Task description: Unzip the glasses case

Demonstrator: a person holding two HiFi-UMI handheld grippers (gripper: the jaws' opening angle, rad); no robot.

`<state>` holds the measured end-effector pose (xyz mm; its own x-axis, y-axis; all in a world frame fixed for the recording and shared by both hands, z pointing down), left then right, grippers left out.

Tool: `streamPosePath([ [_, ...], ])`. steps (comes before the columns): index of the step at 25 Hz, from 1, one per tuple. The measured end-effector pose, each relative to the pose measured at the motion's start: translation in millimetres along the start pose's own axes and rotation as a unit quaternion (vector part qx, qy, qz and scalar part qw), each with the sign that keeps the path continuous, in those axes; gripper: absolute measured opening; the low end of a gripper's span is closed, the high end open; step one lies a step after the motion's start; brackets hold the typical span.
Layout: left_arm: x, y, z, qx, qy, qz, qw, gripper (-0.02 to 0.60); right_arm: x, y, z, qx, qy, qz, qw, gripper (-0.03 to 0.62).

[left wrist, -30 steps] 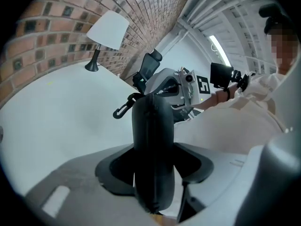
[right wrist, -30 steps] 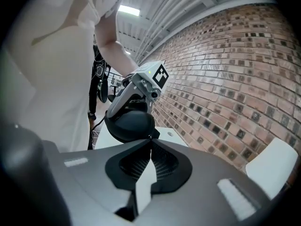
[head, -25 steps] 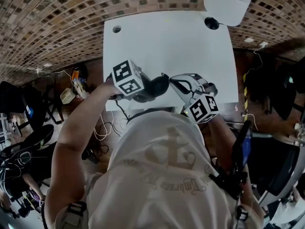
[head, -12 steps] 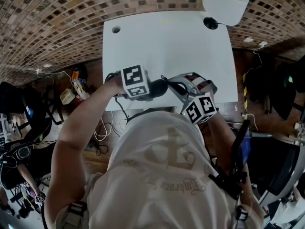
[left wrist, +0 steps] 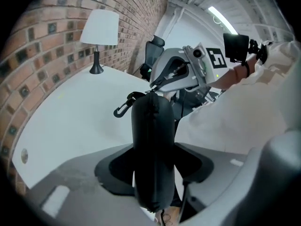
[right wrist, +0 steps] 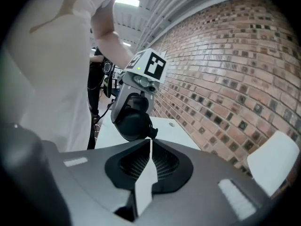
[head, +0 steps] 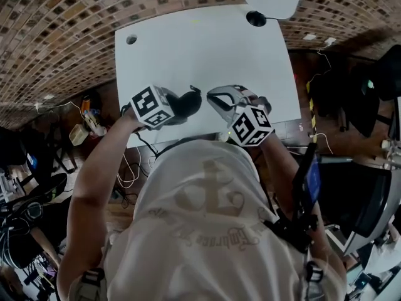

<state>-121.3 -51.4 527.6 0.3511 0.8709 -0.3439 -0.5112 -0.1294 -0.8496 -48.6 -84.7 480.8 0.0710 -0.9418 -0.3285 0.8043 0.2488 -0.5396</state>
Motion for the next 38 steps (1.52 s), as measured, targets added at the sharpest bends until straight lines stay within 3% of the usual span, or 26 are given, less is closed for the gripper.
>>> streamPosePath([
  [2, -1, -3, 6, 0.021, 0.021, 0.0, 0.9996, 0.256, 3, 3, 8, 0.009, -0.045, 0.003, 0.999, 0.018],
  [7, 9, -7, 2, 0.09, 0.028, -0.002, 0.9955, 0.256, 6, 9, 21, 0.038, -0.141, 0.008, 0.989, 0.018],
  [10, 16, -10, -4, 0.14, 0.037, -0.009, 0.9894, 0.258, 13, 18, 20, 0.074, -0.195, 0.014, 0.978, 0.018],
  [12, 15, -9, -7, 0.163, 0.042, -0.018, 0.9855, 0.259, 17, 22, 23, 0.101, -0.246, 0.004, 0.964, 0.018],
  [14, 15, -7, -8, 0.177, 0.041, -0.021, 0.9831, 0.259, 15, 22, 22, 0.132, -0.309, -0.039, 0.941, 0.033],
  [16, 17, -6, -10, 0.183, 0.03, -0.019, 0.9825, 0.261, 4, 18, 17, 0.151, -0.353, -0.107, 0.917, 0.123],
  [19, 21, -5, -14, 0.18, 0.006, -0.019, 0.9835, 0.261, -21, 8, 6, 0.144, -0.365, -0.193, 0.899, 0.234],
  [21, 23, -8, -15, 0.171, -0.009, -0.02, 0.985, 0.261, -33, 0, -2, 0.14, -0.359, -0.222, 0.895, 0.293],
  [23, 27, -11, -17, 0.163, -0.025, -0.019, 0.9862, 0.261, -37, -5, -10, 0.147, -0.353, -0.232, 0.894, 0.313],
  [26, 34, -15, -21, 0.158, -0.043, -0.009, 0.9864, 0.261, -30, -8, -19, 0.161, -0.344, -0.226, 0.897, 0.314],
  [31, 36, -21, -27, 0.149, -0.05, -0.008, 0.9876, 0.264, -27, -3, -19, 0.156, -0.303, -0.218, 0.915, 0.288],
  [35, 30, -29, -30, 0.14, -0.038, -0.029, 0.989, 0.276, -26, -2, -7, 0.141, -0.309, -0.206, 0.918, 0.284],
  [38, 13, -25, -31, 0.162, -0.002, -0.063, 0.9848, 0.307, -14, -2, 9, 0.142, -0.361, -0.183, 0.903, 0.281],
])
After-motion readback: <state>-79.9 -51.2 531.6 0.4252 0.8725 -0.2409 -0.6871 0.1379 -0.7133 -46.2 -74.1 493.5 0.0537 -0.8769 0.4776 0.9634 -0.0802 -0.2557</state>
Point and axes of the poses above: the fingertips, and each gripper's own axes: y backward along the fingers, x to its right, z out of its underside, the point moved 2 cm from there along y, backward along the fingers, and after that the axes turned 3 degrees about -z, right-handed, at the moved point
